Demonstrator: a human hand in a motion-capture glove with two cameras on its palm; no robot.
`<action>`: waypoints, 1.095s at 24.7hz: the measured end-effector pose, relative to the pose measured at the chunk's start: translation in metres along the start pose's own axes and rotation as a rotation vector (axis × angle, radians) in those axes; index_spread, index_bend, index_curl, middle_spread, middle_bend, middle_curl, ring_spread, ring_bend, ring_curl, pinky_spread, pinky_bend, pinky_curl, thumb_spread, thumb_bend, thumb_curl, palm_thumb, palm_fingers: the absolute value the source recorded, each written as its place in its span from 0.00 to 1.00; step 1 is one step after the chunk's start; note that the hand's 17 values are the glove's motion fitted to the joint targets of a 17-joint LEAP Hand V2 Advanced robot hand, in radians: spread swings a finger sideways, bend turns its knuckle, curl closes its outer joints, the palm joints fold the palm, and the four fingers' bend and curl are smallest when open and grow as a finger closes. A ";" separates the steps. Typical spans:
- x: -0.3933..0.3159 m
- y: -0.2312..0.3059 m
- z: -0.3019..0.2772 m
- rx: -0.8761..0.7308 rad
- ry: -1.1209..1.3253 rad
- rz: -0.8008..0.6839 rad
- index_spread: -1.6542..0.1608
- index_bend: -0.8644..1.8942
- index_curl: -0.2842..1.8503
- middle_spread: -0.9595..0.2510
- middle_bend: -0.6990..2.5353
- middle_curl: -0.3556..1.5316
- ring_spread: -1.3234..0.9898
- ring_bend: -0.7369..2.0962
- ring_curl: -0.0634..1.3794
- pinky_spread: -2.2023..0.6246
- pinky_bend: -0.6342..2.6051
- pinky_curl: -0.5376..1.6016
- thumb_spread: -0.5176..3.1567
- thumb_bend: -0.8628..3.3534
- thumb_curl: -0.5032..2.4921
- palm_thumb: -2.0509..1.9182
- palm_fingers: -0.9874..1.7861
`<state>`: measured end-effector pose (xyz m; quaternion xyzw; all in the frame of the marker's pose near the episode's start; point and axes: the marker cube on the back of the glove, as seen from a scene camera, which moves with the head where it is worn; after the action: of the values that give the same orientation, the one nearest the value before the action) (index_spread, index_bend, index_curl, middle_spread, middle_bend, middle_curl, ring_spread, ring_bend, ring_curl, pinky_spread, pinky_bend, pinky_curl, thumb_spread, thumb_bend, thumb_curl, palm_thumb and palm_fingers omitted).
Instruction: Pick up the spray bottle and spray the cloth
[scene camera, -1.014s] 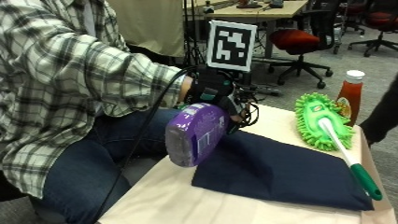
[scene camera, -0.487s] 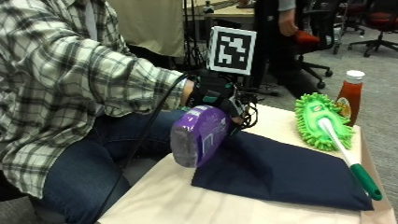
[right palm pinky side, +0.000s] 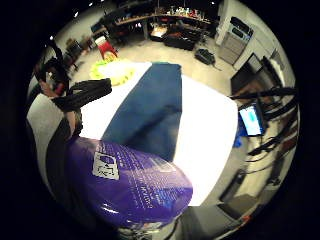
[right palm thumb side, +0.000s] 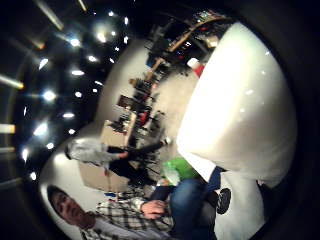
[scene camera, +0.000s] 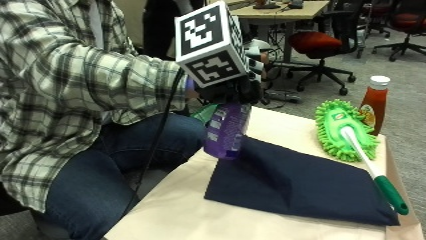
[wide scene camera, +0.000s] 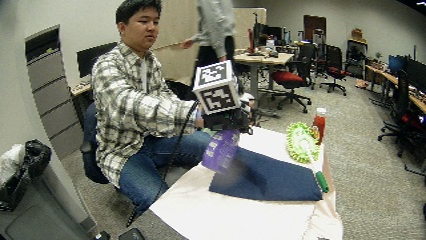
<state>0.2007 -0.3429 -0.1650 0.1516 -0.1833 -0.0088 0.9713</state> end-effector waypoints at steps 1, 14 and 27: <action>-0.001 0.000 -0.004 0.031 -0.062 0.010 0.74 0.37 0.38 0.63 0.38 0.47 0.47 0.47 0.38 0.72 0.33 0.44 0.17 0.20 0.43 0.79 0.81; -0.012 -0.002 -0.020 0.212 -0.623 0.072 0.74 0.37 0.39 0.63 0.38 0.47 0.47 0.46 0.38 0.72 0.33 0.44 0.17 0.20 0.43 0.79 0.80; -0.060 -0.041 0.058 0.146 -0.765 -0.071 0.74 0.37 0.38 0.63 0.38 0.47 0.47 0.46 0.38 0.73 0.32 0.44 0.18 0.20 0.43 0.79 0.79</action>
<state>0.1259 -0.3947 -0.1471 0.2122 -0.5268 -0.0851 0.8186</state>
